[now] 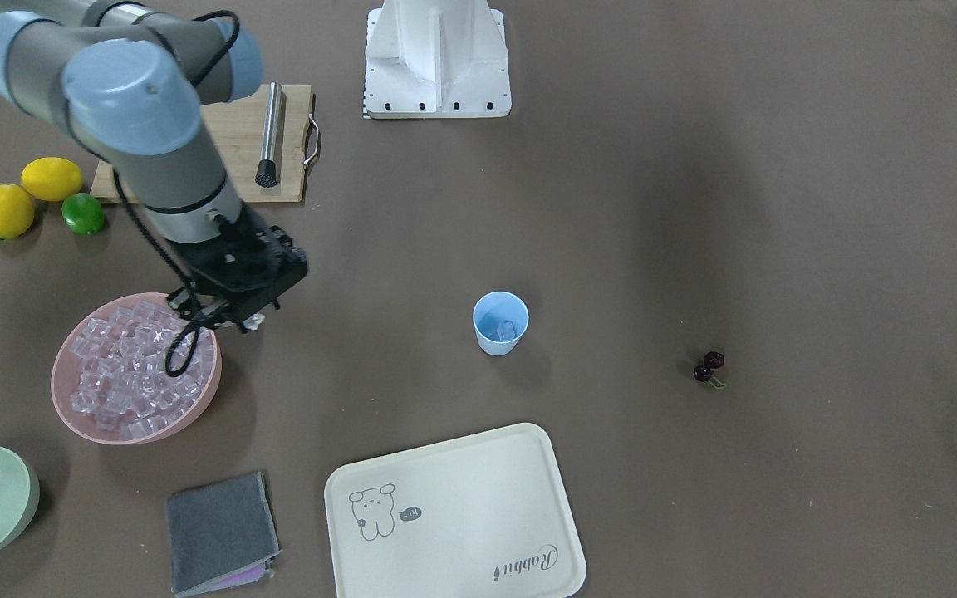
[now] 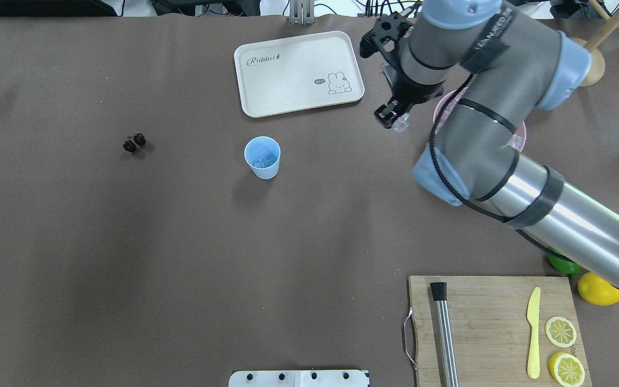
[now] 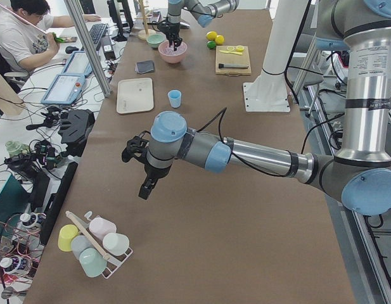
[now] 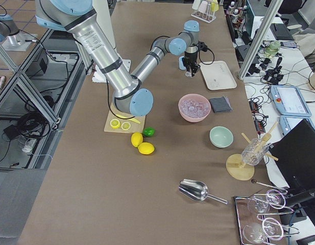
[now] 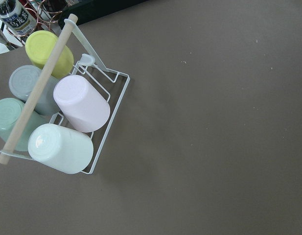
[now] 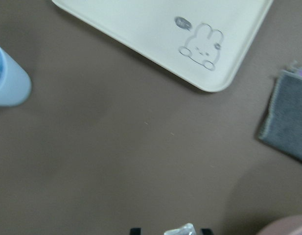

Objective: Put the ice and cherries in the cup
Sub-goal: 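Carry the ice cube with the right gripper over the light-blue cup, then open the right gripper to drop the ice into the cup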

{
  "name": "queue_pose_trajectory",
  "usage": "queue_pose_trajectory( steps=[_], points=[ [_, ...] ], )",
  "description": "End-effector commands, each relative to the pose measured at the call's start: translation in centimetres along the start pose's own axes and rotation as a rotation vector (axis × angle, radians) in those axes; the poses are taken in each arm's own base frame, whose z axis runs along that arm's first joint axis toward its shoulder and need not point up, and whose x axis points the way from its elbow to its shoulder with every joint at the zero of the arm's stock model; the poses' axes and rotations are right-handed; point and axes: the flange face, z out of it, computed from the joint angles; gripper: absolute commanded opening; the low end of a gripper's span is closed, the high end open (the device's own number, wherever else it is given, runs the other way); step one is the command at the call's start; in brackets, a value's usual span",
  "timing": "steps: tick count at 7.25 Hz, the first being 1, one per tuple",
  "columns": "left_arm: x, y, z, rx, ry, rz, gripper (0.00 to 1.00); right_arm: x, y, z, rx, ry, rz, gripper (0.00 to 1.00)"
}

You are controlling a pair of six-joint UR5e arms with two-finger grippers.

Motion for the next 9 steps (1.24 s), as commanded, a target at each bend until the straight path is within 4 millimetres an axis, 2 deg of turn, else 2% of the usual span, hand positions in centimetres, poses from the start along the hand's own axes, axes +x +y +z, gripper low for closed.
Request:
queue_pose_trajectory(
  steps=[1, 2, 4, 5, 8, 9],
  points=[
    [0.1, -0.1, -0.1, 0.002, 0.0, 0.001, 0.98, -10.5, -6.3, 0.8, 0.042, -0.022, 0.108, 0.0],
    [0.2, -0.3, 0.2, -0.003, 0.003, 0.002, 0.98, -12.8, -6.3, 2.2, 0.073, -0.042, 0.148, 0.0],
    [0.1, -0.2, 0.7, -0.011, 0.005, 0.005, 0.98, -17.8, -9.2, 4.2, 0.118, -0.021, 0.172, 0.0],
    [-0.2, -0.1, 1.0, -0.018, 0.006, 0.0, 0.98, -19.1, -9.6, 5.4, 0.149, -0.018, 0.178, 0.0],
    [0.0, 0.1, 1.0, -0.017, 0.008, 0.003, 0.98, -18.9, -9.7, 6.4, 0.142, -0.013, 0.182, 0.0],
    [0.0, 0.1, 1.1, -0.018, 0.008, 0.003, 0.98, -19.1, -9.7, 6.6, 0.145, -0.016, 0.18, 0.06]
  ],
)
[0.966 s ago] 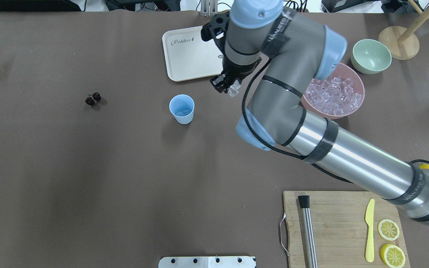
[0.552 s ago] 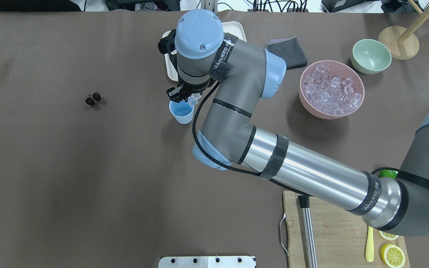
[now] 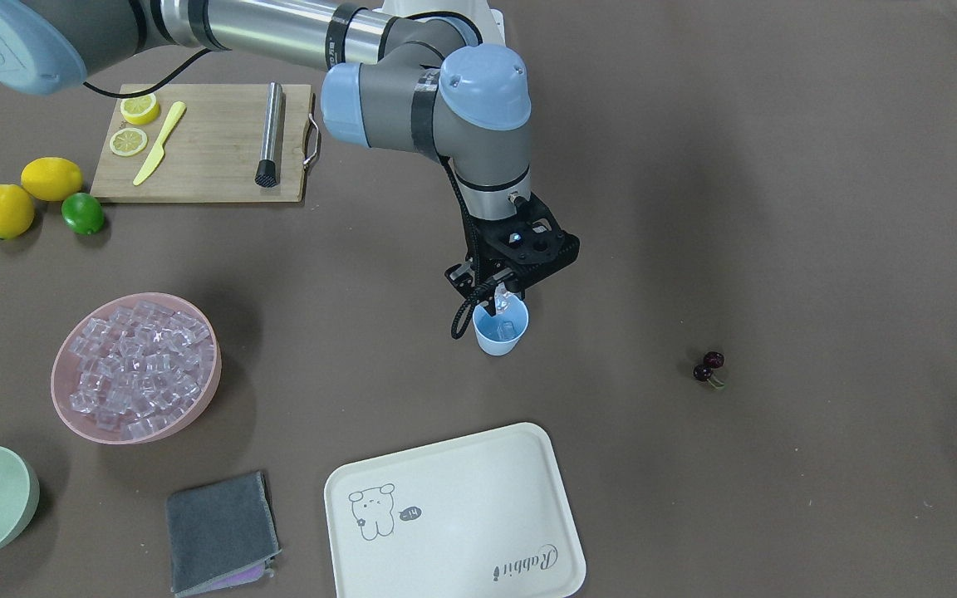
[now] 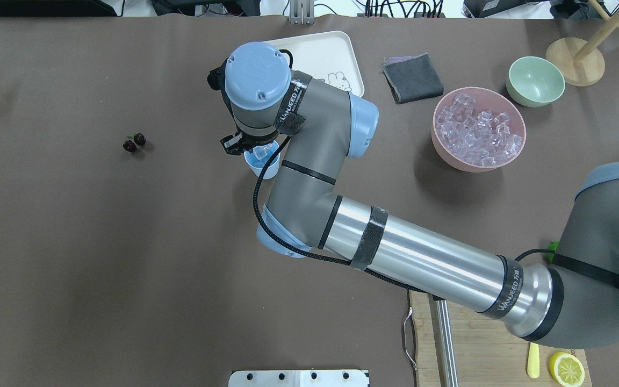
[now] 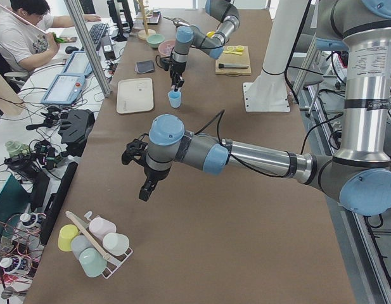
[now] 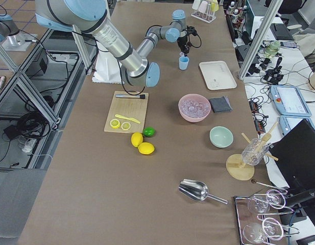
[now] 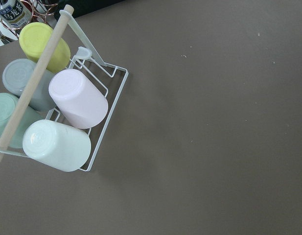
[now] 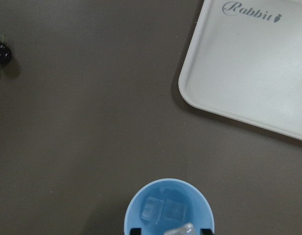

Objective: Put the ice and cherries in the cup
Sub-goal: 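Open the right gripper to drop the ice into the cup, then withdraw the right arm while the left arm moves toward the cherries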

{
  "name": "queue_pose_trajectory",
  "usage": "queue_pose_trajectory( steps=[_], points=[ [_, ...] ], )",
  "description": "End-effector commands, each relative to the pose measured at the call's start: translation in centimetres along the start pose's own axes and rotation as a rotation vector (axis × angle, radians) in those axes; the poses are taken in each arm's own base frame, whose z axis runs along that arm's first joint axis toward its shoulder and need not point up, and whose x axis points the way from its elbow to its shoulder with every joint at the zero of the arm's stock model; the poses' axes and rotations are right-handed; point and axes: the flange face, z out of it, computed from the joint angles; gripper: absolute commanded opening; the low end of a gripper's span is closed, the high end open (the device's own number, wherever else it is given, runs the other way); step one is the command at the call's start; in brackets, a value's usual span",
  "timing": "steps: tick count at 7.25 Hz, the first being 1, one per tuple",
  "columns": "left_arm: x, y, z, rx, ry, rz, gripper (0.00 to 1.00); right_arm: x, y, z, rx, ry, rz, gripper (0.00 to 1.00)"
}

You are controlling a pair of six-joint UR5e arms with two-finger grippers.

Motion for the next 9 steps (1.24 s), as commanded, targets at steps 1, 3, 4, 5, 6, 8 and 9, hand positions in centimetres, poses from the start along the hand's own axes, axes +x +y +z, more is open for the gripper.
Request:
queue_pose_trajectory(
  steps=[1, 3, 4, 5, 6, 8, 9],
  points=[
    [0.0, 0.2, 0.1, -0.003, 0.001, -0.001, 0.98, -0.1, 0.0, 0.2, 0.005, -0.004, 0.0, 0.08],
    [0.1, 0.1, 0.1, -0.002, 0.001, 0.002, 0.98, 0.1, 0.0, 0.7, 0.01, -0.001, -0.002, 0.51],
    [0.6, -0.2, -0.5, 0.008, 0.0, 0.01, 0.98, 0.2, 0.1, 1.2, 0.01, 0.004, -0.01, 0.81],
    [0.5, -0.2, -0.4, 0.007, 0.0, 0.009, 0.98, 0.4, 0.0, 1.2, 0.013, 0.005, -0.011, 0.9],
    [0.5, -0.2, -0.5, 0.009, 0.0, 0.005, 0.98, 0.3, -0.1, 1.1, 0.023, 0.001, -0.012, 0.98],
    [5.3, -5.4, 0.6, 0.015, 0.033, -0.019, 0.97, 5.1, -2.4, -2.9, 0.018, -0.069, 0.03, 0.99],
    [9.3, -8.1, 2.2, 0.001, 0.067, -0.015, 0.97, 16.9, -0.9, -7.6, -0.018, -0.176, 0.086, 0.99]
  ],
)
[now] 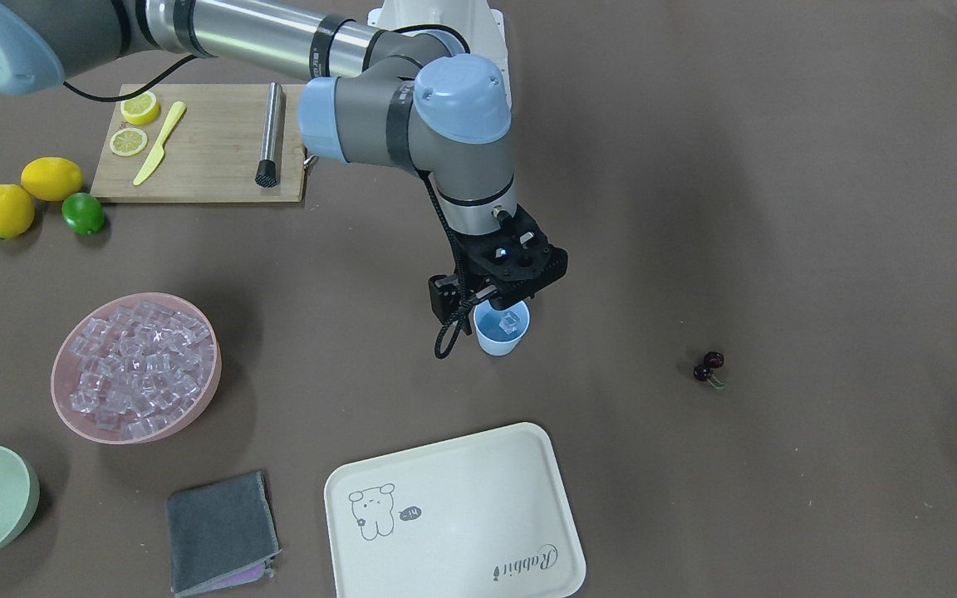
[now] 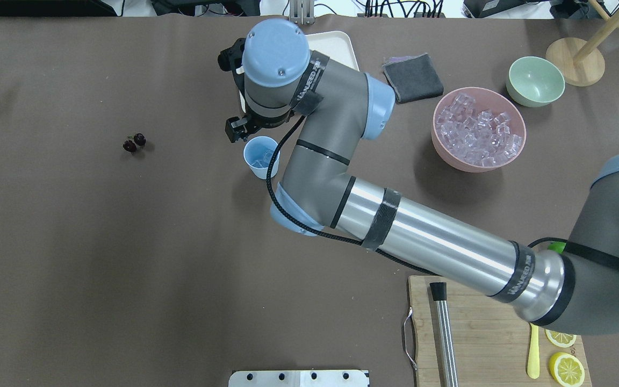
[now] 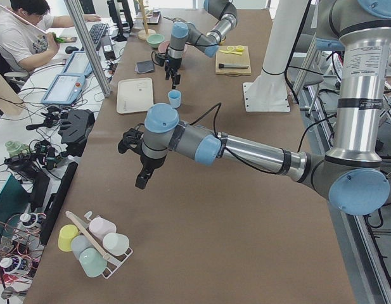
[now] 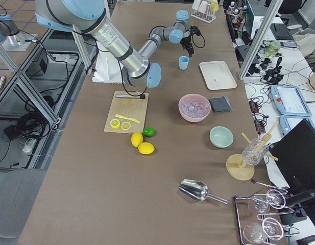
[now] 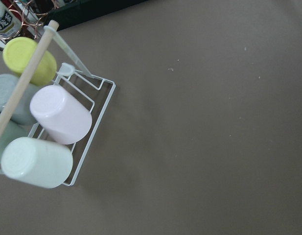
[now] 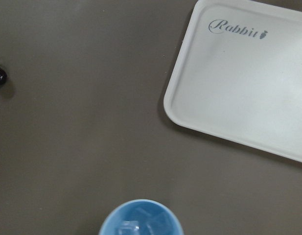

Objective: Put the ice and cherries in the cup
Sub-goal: 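Withdraw the right arm while the left arm moves toward the cherries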

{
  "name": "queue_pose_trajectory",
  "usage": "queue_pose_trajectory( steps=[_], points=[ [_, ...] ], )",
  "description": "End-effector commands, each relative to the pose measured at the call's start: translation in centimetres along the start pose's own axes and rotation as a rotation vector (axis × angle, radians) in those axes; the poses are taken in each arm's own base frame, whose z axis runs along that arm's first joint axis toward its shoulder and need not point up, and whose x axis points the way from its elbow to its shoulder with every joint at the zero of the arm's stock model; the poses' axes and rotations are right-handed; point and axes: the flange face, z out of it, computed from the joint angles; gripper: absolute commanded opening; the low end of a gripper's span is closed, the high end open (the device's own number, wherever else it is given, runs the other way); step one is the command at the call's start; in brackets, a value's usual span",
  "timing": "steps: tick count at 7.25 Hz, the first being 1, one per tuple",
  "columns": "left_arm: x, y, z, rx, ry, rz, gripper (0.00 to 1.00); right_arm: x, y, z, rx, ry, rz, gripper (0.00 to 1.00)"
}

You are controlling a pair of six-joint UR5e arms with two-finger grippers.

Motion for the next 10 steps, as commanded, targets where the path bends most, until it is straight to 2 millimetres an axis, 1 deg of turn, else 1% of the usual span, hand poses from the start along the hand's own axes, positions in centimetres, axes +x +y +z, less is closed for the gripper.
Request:
queue_pose_trajectory(
  steps=[1, 2, 3, 4, 5, 6, 7, 8, 9, 10],
  points=[
    [10.0, -6.2, 3.9, -0.028, 0.074, 0.004, 0.97, 21.7, 3.0, -12.9, -0.006, -0.145, 0.018, 0.99],
    [16.1, -8.4, 6.7, -0.062, 0.121, 0.023, 0.97, 32.8, 7.0, -17.9, -0.002, -0.162, 0.009, 0.99],
    [20.5, -10.3, 8.8, -0.073, 0.117, 0.013, 0.97, 40.1, 11.7, -20.4, 0.004, -0.152, -0.012, 0.99],
    [25.8, -11.1, 12.8, -0.092, 0.076, 0.042, 0.97, 44.9, 14.3, -22.4, 0.016, -0.143, 0.011, 0.99],
    [28.8, -11.7, 16.0, -0.109, 0.054, 0.062, 0.97, 49.4, 18.5, -22.6, 0.004, -0.122, -0.011, 0.99],
    [28.7, -12.0, 18.2, -0.095, 0.068, 0.057, 0.97, 55.0, 24.2, -23.0, -0.013, -0.076, -0.033, 0.99],
    [29.0, -11.4, 21.2, -0.091, 0.09, 0.045, 0.97, 60.6, 30.2, -23.3, -0.06, -0.008, -0.097, 0.99],
    [28.8, -11.5, 23.4, -0.087, 0.099, 0.052, 0.97, 64.3, 34.6, -24.7, -0.113, 0.049, -0.153, 0.99],
    [29.1, -11.0, 24.6, -0.105, 0.097, 0.036, 0.97, 66.3, 37.4, -24.8, -0.169, 0.058, -0.194, 0.99],
    [29.9, -10.5, 25.1, -0.118, 0.099, -0.005, 0.97, 67.1, 38.5, -24.6, -0.185, 0.058, -0.198, 0.99]
  ],
)
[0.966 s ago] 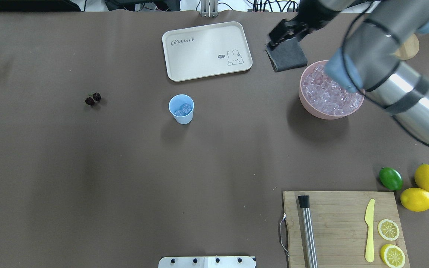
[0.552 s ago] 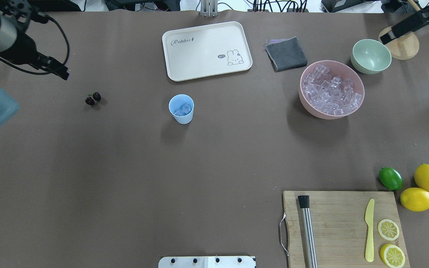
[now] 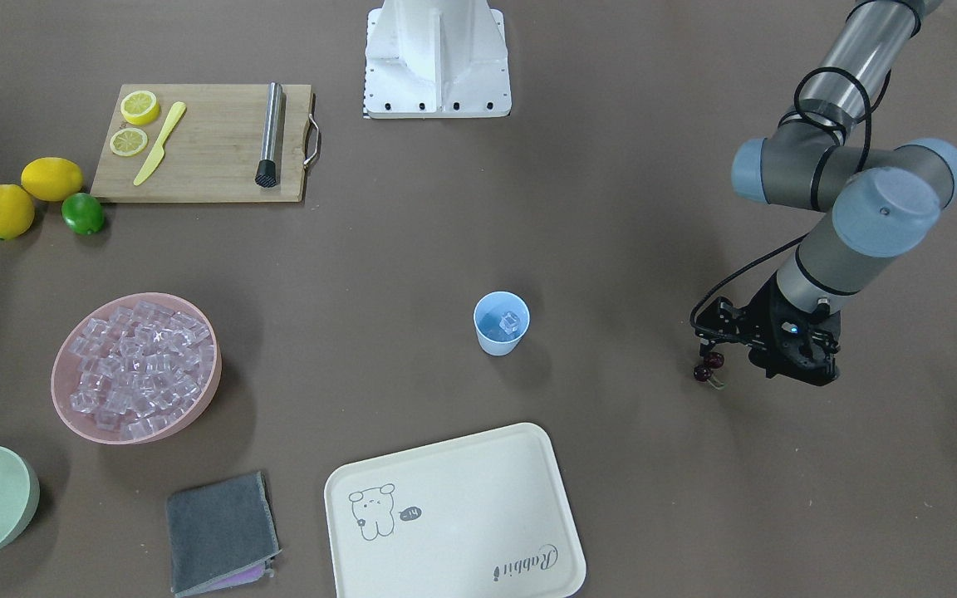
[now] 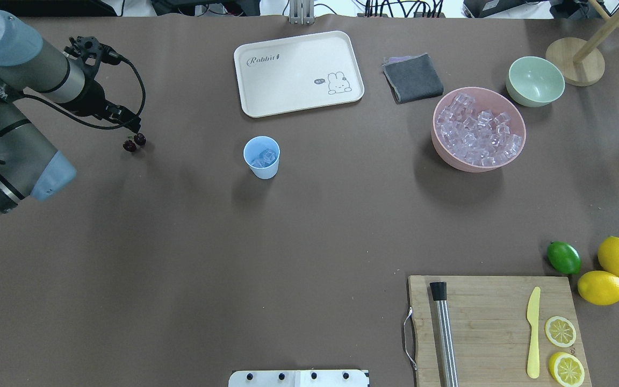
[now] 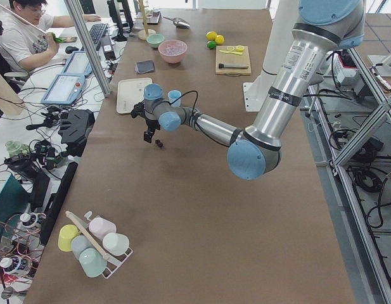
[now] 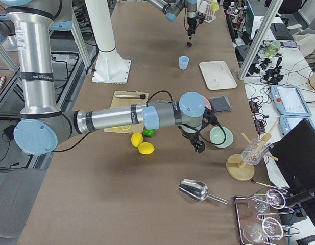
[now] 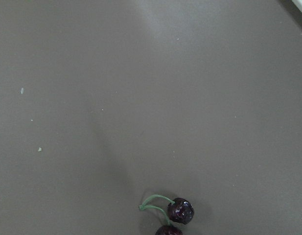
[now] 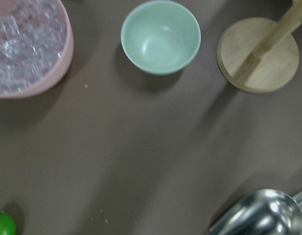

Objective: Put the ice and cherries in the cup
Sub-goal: 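Withdraw the right arm while the left arm moves toward the cherries, then lower the left gripper onto the dark cherries and grasp their stems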

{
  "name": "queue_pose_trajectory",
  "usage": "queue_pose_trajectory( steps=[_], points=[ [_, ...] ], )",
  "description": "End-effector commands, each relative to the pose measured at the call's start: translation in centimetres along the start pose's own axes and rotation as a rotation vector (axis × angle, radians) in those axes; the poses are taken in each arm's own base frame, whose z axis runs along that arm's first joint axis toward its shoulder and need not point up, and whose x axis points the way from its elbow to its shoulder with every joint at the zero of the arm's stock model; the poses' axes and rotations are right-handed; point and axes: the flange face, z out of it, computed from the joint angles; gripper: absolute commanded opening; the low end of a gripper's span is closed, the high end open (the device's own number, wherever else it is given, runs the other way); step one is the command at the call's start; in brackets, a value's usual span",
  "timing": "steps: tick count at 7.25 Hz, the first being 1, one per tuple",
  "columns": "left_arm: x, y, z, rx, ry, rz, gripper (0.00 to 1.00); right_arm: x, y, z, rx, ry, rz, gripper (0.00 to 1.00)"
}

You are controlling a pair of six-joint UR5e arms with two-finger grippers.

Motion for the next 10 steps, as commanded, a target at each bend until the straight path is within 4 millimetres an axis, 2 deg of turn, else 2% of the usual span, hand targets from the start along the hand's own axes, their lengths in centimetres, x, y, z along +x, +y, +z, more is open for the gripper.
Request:
queue_pose_trajectory(
  steps=[1, 2, 3, 4, 5, 6, 9, 10],
  points=[
    [1.3, 0.8, 1.8, -0.023, 0.012, -0.036, 0.97, 1.4, 4.2, 1.0, -0.057, 0.002, -0.012, 0.99],
    [2.6, 1.5, 2.8, -0.024, 0.023, -0.038, 0.95, 1.4, 3.9, 0.8, -0.055, 0.005, -0.015, 0.99],
    [3.0, 1.7, 3.3, -0.003, 0.007, -0.048, 0.8, 1.3, 2.9, 0.4, -0.046, 0.011, -0.025, 0.99],
    [3.0, 1.8, 3.6, -0.009, 0.003, -0.051, 0.73, 1.6, 2.7, 0.5, -0.05, 0.014, -0.026, 0.99],
    [3.4, 2.1, 4.6, -0.029, -0.001, -0.051, 0.73, 1.6, 2.6, 0.5, -0.049, 0.017, -0.03, 0.99],
    [3.5, 1.9, 4.6, -0.029, -0.001, -0.049, 0.66, 1.7, 2.7, 0.5, -0.055, 0.024, -0.029, 0.99],
    [2.2, 0.5, 4.0, 0.01, -0.055, -0.055, 0.68, 2.1, 3.0, 0.9, -0.063, 0.025, -0.027, 0.99],
    [2.2, 0.5, 4.1, 0.009, -0.054, -0.055, 0.52, 2.0, 3.5, 1.1, -0.067, 0.023, -0.024, 0.99]
  ],
)
